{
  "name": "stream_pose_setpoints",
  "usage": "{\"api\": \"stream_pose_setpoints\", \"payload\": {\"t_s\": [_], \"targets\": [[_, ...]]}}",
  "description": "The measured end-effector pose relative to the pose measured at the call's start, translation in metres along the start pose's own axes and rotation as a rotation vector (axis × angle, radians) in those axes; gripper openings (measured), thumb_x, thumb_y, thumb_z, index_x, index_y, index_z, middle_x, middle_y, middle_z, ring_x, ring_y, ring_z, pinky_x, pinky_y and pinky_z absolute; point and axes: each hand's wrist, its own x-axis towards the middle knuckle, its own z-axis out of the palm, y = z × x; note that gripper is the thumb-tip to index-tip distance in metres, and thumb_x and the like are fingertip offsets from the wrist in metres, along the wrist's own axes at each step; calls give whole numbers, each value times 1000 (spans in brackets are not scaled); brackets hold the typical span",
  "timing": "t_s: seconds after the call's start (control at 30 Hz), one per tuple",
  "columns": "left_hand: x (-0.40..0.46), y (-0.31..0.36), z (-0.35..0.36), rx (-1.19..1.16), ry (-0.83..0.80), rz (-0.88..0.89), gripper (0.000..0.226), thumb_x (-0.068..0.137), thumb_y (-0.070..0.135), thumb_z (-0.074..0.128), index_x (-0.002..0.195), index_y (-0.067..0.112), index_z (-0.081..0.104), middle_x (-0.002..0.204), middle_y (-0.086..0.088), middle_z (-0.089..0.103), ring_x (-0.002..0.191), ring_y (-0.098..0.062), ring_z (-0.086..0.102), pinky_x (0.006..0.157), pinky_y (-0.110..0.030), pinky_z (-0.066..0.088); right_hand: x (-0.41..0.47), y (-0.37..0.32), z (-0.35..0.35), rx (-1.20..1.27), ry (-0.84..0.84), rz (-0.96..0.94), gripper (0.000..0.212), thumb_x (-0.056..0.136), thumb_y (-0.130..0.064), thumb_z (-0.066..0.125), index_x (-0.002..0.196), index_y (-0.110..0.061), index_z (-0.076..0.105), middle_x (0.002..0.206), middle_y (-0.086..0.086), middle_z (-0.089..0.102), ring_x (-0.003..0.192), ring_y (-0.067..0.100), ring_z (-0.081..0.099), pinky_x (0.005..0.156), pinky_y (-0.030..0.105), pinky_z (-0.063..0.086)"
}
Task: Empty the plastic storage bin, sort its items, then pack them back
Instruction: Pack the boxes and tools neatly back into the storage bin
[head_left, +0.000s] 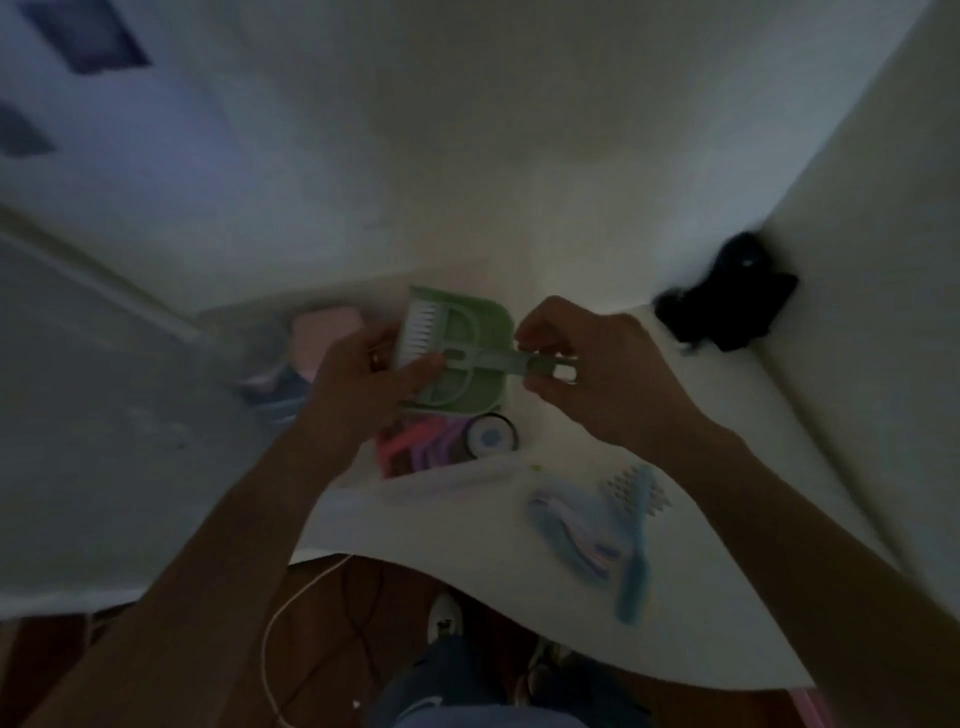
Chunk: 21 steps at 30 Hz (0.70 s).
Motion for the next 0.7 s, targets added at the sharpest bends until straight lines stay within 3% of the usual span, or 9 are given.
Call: {"api": "stream_pose_setpoints", "payload": {"t_s": [0.1, 0.17, 0.23, 0.33, 0.5, 0.7], "targets": [[0, -11, -69, -19, 139, -46, 37, 79, 1, 75, 115, -2, 65, 103, -18, 73, 89, -28, 70, 77, -37, 60, 41, -31, 48, -30, -92, -39, 28, 78, -21, 76, 105, -22, 70, 96, -5, 74, 85, 18, 69, 74, 31, 55], [1, -24, -106, 40, 195, -59, 34, 79, 6, 77, 111, 2, 69, 100, -14, 74, 90, -27, 71, 77, -37, 61, 64, -48, 85, -86, -168, -72, 24, 78, -21, 70, 101, -26, 73, 90, 0, 74, 84, 25, 69, 70, 31, 53], [5, -39, -135, 193, 250, -75, 35, 78, 22, 81, 109, 10, 71, 97, -8, 75, 91, -24, 72, 83, -41, 59, 80, -62, 118, -133, -253, -79, 24, 80, -25, 67, 103, -29, 73, 91, 2, 73, 84, 28, 68, 69, 28, 48], [4, -59, -169, 452, 364, -129, 51, 77, 46, 77, 118, 18, 65, 100, 0, 73, 93, -14, 69, 90, -34, 54, 92, -75, 153, -143, -346, -79, 28, 80, -28, 73, 108, -24, 73, 98, 7, 74, 90, 31, 69, 75, 32, 53], [-8, -96, -200, 517, 434, -1, 28, 89, 20, 68, 117, 17, 62, 97, 4, 73, 86, -7, 69, 80, -21, 52, 85, -75, 211, -224, -452, -49, 21, 84, -19, 61, 101, -19, 73, 101, 8, 72, 96, 33, 66, 76, 38, 55], [-5, -116, -204, 498, 383, 9, 24, 93, 14, 62, 117, 21, 62, 98, 11, 69, 86, 1, 63, 78, -12, 50, 93, -73, 272, -411, -659, 36, 24, 84, -14, 57, 104, -16, 70, 110, 8, 70, 104, 30, 65, 85, 36, 55]]}}
